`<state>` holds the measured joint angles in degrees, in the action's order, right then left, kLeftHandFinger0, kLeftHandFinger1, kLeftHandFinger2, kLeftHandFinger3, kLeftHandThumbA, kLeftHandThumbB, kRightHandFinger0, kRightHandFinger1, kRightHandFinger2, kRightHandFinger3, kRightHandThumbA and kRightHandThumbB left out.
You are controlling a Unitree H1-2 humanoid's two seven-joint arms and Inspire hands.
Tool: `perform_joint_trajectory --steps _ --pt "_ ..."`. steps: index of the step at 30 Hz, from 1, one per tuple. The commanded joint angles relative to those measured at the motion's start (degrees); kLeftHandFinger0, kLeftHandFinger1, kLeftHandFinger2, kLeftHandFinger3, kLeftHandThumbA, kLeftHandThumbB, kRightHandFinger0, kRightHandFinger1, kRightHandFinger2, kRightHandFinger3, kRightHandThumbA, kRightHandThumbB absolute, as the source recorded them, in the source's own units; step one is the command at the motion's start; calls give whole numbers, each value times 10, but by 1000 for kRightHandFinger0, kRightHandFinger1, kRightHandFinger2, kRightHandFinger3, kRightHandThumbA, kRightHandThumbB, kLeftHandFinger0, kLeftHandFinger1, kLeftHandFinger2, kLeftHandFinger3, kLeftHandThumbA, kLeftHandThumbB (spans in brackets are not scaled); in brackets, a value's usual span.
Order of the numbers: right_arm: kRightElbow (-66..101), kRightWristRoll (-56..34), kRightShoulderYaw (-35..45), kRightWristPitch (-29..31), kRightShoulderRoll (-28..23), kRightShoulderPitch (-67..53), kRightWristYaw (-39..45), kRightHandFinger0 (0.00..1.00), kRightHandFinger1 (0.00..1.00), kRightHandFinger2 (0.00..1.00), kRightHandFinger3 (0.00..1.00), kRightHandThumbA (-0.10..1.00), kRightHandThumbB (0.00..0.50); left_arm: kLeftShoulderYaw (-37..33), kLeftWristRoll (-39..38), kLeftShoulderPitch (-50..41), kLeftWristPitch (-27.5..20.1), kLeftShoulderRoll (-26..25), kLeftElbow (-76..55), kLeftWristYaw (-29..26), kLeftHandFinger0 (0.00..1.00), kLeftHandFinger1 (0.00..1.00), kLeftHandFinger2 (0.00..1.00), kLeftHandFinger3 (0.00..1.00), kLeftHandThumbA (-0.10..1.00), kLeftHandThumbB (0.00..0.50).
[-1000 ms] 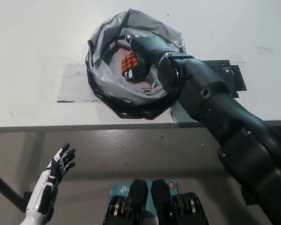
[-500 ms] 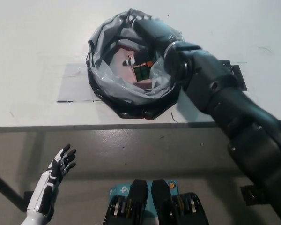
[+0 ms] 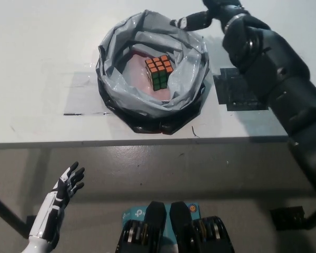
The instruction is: Use the right hand to pick up a rubix's cube and place it into a plastic bag and lift the bag
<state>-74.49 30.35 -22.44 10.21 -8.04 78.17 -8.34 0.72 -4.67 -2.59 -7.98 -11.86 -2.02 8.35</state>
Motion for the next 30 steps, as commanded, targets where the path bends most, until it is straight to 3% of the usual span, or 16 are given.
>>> perform_joint_trajectory --steps 1,8,23,30 --pt "-8 -5 3 9 -10 8 -28 1000 1000 1000 1000 854 450 -4 5 2 -15 -6 -14 9 1000 1000 1000 1000 1000 186" --pt "-21 -7 1 -14 3 -12 -27 1000 1000 1000 1000 849 435 -5 9 0 -15 -8 -14 9 1000 1000 1000 1000 1000 189" --pt "-51 -47 41 -49 34 -35 -9 1000 1000 1000 1000 830 488 -7 17 3 -20 -7 -14 8 1000 1000 1000 1000 1000 171" --pt "-53 -78 68 -80 43 -29 18 1000 1000 1000 1000 794 465 -6 16 3 -19 -8 -15 8 1000 1000 1000 1000 1000 181"
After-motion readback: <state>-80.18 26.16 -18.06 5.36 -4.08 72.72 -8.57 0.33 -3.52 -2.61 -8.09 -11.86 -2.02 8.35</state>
